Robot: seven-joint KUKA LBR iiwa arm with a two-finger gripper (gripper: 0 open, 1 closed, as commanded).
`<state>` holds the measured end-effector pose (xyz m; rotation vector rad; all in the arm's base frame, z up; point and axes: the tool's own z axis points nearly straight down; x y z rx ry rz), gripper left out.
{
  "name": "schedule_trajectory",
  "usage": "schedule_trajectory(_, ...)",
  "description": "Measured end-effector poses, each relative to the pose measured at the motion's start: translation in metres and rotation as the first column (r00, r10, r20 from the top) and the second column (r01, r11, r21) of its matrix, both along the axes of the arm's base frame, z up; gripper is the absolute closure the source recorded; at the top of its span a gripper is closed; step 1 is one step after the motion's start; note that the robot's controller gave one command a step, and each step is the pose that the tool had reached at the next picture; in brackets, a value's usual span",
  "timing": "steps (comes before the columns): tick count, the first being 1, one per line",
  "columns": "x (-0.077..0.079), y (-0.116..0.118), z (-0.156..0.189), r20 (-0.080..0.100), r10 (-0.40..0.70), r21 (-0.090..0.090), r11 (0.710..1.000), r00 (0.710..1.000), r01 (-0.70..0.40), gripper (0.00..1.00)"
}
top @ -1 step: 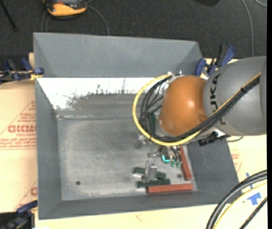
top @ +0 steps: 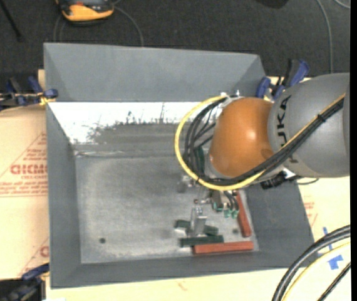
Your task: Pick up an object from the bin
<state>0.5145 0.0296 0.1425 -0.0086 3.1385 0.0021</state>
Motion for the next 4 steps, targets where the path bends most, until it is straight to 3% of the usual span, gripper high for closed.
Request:
schedule_trajectory(1,-0.027,-0.034,-0.064,0.006,0.096,-0.003,0.995,0.995,-0.096,1.00)
schedule_trajectory(2,-0.027,-0.034,-0.064,0.006,0.096,-0.003,0.995,0.995,-0.096,1.00)
schedule_trajectory(3,-0.024,-0.040,-0.012,-0.007,0.085,-0.002,0.996,0.996,-0.085,1.00)
schedule_trajectory(4,-0.020,-0.042,0.035,-0.001,0.047,-0.001,0.999,0.999,-0.047,0.00)
